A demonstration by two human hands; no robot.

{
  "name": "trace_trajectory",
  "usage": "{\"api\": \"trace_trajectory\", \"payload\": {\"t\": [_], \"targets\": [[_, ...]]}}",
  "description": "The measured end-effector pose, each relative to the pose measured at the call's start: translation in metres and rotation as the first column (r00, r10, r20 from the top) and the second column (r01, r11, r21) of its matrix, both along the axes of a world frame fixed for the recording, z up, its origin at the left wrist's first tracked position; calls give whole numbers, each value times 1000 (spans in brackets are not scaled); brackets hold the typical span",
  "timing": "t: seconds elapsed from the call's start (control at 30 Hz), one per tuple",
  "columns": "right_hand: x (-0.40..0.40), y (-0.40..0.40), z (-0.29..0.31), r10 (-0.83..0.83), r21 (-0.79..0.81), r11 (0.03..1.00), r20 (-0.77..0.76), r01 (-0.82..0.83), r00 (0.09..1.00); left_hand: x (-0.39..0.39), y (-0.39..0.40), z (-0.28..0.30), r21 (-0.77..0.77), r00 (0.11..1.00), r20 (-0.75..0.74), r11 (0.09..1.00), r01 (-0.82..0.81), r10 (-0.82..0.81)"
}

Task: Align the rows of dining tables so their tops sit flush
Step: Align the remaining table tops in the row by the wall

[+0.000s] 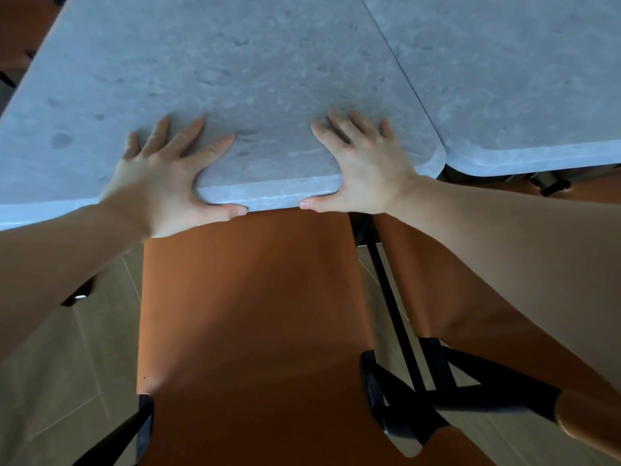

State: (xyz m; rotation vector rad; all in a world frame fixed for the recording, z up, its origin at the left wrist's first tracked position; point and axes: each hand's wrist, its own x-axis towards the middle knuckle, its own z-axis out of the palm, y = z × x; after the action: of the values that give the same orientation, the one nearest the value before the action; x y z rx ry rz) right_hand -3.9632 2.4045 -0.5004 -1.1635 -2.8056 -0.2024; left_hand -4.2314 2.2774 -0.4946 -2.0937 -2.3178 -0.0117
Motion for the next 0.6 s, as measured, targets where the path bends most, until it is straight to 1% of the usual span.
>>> {"api": "trace_trajectory", "payload": {"t": [0.37, 0.47, 0.6], "targets": [[1, 5, -6, 41, 47, 998, -53, -38, 998, -2, 1, -3, 15, 1000, -22, 1000, 13, -13], [0, 5, -6, 49, 68, 997, -58, -45, 997, 0, 1, 0, 14, 1000, -5, 1000, 15, -15], [1, 4, -6, 46, 54, 998, -66, -42, 997, 1, -1, 2, -8, 1000, 13, 1000, -7, 7]]}}
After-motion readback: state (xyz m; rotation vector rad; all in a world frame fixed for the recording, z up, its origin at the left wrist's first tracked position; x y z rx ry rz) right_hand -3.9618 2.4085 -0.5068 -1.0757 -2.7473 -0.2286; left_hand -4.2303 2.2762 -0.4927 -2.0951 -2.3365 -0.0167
